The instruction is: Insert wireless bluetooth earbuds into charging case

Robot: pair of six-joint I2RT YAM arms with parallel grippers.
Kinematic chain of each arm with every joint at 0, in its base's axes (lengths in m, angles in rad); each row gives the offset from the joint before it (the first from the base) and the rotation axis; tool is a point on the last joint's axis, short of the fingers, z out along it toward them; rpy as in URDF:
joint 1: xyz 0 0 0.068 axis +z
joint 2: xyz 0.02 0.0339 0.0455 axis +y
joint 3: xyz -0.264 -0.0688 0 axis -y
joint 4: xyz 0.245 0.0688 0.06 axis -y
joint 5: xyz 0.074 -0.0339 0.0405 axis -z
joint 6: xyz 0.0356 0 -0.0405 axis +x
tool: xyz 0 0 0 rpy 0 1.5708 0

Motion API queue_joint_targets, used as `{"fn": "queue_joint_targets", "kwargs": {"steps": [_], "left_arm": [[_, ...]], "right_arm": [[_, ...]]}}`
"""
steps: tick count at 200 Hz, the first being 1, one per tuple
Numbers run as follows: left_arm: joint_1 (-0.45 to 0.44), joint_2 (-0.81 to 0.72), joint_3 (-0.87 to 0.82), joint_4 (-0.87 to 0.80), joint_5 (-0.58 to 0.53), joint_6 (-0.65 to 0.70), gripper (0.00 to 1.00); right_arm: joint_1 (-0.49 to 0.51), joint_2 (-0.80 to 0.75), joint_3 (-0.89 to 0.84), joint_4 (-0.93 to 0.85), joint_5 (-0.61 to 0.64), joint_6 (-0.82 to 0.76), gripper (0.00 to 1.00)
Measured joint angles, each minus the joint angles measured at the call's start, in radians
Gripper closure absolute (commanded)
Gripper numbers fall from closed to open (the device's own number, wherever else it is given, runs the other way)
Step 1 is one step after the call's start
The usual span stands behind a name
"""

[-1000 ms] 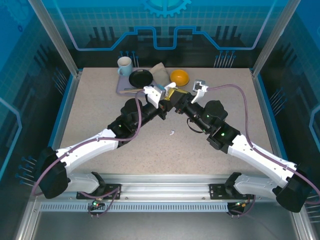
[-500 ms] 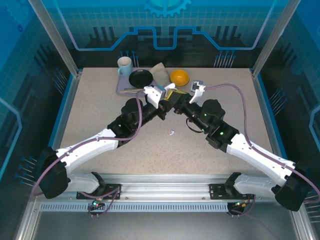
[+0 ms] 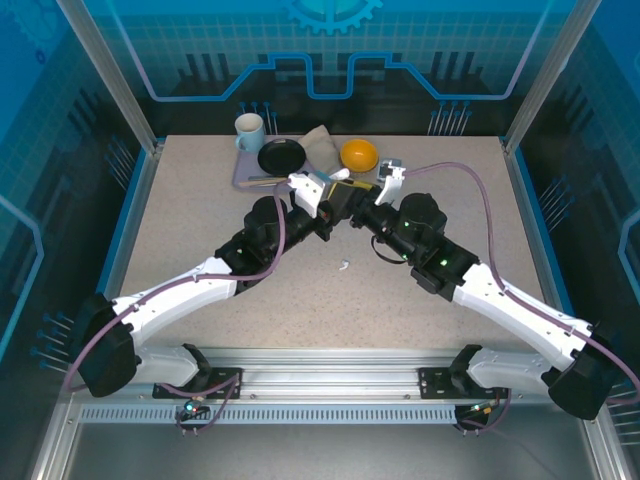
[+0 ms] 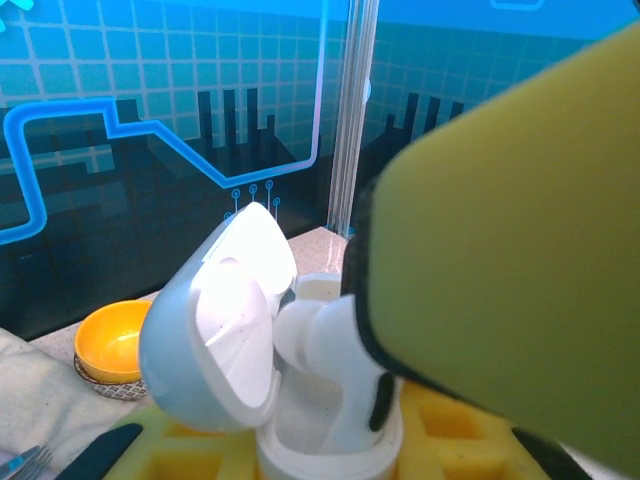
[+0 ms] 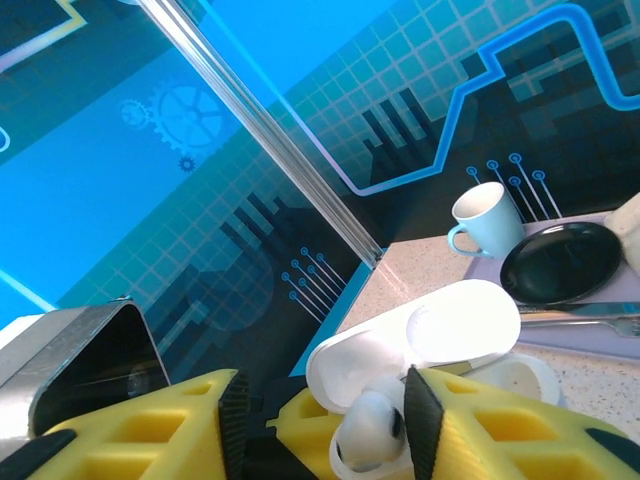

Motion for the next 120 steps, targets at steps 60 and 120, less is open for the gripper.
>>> {"fn": "queue_joint_targets", "kwargs": {"steps": [60, 120], "left_arm": [[0.000, 0.000, -0.003, 0.004, -0.003, -0.006, 1.00], [0.001, -0.025, -0.052, 0.036, 0.016, -0.008, 1.00]], "right_arm": [[-0.034, 0.000, 0.023, -0.045, -0.019, 0.027, 0.30], [-0.059, 0.005, 0.055, -0.102, -0.069, 0.096, 0.22]]}}
